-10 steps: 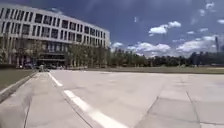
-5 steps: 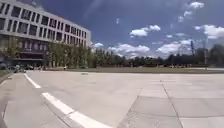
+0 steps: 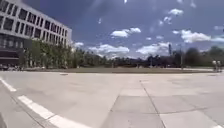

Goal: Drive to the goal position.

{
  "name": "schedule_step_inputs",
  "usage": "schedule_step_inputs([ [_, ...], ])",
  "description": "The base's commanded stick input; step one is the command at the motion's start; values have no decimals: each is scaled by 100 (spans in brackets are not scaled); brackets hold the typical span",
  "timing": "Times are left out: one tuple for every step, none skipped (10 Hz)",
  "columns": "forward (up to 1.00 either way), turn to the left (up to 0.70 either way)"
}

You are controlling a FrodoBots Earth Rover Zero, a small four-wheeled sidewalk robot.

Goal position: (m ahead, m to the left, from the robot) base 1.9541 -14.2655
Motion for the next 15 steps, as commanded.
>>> schedule_step_inputs([
  [0,-70],
  [0,-70],
  [0,-70],
  [0,-70],
  [0,-70],
  [0,-70],
  [0,-70],
  [0,-70],
  [0,-70],
  [0,-70],
  [0,-70],
  [0,-70],
  [0,-70],
  [0,-70],
  [0,-46],
])
